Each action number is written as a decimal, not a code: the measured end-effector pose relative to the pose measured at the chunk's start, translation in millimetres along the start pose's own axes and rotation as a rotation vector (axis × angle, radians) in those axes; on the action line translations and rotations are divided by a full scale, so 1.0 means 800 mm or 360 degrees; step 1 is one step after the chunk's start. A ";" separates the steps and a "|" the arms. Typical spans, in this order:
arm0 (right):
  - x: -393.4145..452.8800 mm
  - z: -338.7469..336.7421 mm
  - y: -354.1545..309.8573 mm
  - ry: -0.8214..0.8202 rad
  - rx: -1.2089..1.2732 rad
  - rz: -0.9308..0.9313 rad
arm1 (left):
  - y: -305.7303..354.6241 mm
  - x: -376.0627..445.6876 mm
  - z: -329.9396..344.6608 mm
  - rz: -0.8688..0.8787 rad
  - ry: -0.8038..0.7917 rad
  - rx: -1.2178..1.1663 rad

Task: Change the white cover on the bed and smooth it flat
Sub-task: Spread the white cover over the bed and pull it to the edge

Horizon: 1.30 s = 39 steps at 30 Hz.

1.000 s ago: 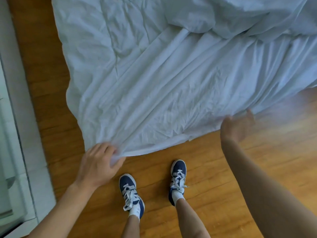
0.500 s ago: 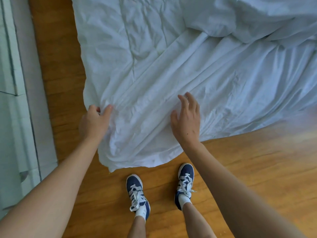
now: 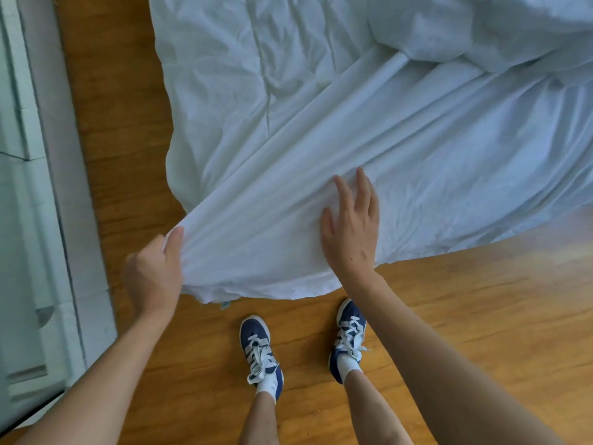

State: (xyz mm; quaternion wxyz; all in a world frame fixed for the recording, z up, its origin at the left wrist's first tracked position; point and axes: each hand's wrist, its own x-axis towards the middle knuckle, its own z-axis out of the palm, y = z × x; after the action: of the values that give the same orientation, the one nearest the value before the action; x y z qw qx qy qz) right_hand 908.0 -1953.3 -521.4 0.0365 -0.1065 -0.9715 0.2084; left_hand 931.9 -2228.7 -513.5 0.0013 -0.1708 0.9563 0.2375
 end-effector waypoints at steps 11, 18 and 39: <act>-0.027 0.005 0.033 -0.0083 -0.0057 -0.0246 | -0.047 -0.052 -0.003 -0.0159 -0.0053 0.0122; -0.064 0.003 0.047 0.0270 0.0180 0.0349 | 0.006 -0.073 0.011 -0.0412 -0.0244 -0.0312; -0.136 -0.219 -0.191 -0.0994 0.0130 0.0880 | 0.067 -0.064 -0.242 0.0176 -0.1170 0.0229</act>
State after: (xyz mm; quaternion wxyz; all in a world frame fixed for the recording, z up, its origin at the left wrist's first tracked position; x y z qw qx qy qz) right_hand 1004.7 -2044.3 -301.8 -0.3129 -0.2934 -0.8617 0.2709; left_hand 977.8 -2255.9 -313.2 0.3437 -0.0216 0.9139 0.2148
